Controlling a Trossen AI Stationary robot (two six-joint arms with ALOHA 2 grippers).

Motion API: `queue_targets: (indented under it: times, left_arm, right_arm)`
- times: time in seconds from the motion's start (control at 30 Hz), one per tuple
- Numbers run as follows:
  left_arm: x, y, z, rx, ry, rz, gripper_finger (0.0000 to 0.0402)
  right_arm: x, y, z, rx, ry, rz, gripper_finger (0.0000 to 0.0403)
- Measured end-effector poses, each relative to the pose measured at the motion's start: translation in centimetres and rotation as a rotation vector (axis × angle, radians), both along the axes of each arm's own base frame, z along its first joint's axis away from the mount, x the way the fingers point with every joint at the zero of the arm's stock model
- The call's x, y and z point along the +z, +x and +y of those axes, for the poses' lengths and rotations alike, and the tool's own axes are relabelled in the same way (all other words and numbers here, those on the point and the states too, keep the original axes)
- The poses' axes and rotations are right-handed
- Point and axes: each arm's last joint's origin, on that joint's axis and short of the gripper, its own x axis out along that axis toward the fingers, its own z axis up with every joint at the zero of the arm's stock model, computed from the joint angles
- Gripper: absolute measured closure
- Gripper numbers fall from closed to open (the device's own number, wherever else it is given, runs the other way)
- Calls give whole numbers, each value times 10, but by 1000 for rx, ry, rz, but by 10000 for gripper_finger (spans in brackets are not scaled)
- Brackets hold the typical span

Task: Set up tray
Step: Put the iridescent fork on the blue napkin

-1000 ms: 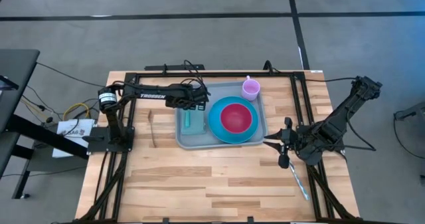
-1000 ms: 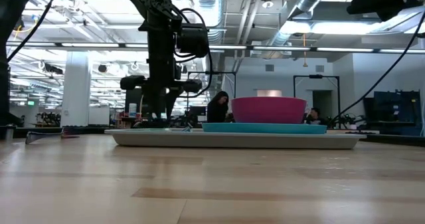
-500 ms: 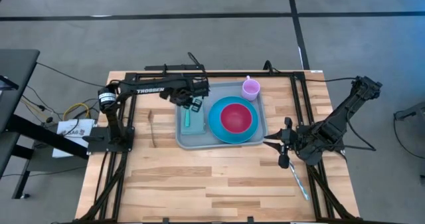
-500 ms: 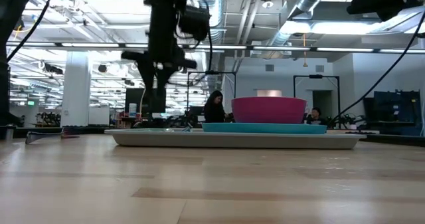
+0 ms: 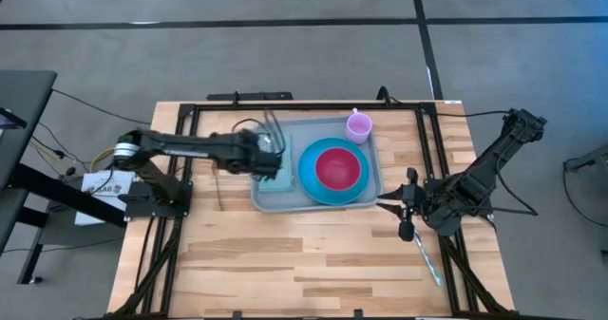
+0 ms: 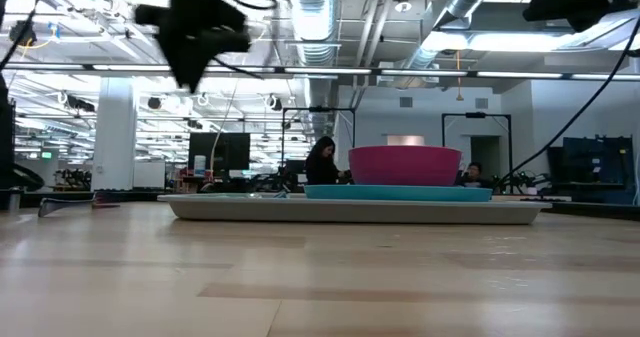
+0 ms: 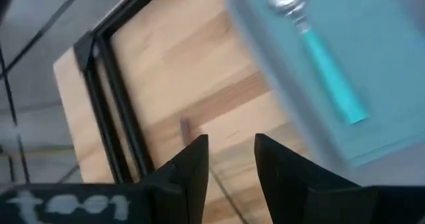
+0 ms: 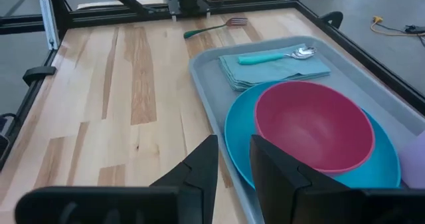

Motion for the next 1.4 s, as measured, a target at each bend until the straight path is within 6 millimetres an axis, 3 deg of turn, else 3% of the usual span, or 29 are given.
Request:
queue_targets:
  times: [0.3,0.4,0.53,1.17,1.27,1.4]
  left_arm:
    - [-88,-65,-9,278,-13,163,290]
    - [-115,-75,-9,294,-10,148,290]
    - [-140,-76,-9,295,-40,30,290]
    - [-169,-87,-8,340,-7,-96,292]
    - [-169,-88,-8,341,-3,-88,315]
    - [-169,-89,-8,328,15,-79,376]
  right_arm:
    - [0,0,0,-6,8,-3,321]
    - [0,0,0,-10,6,-7,321]
    - [0,0,0,-11,6,-7,321]
    - [0,0,0,-11,6,-7,321]
    - [0,0,0,-11,6,-7,321]
    - [0,0,0,-11,6,-7,321]
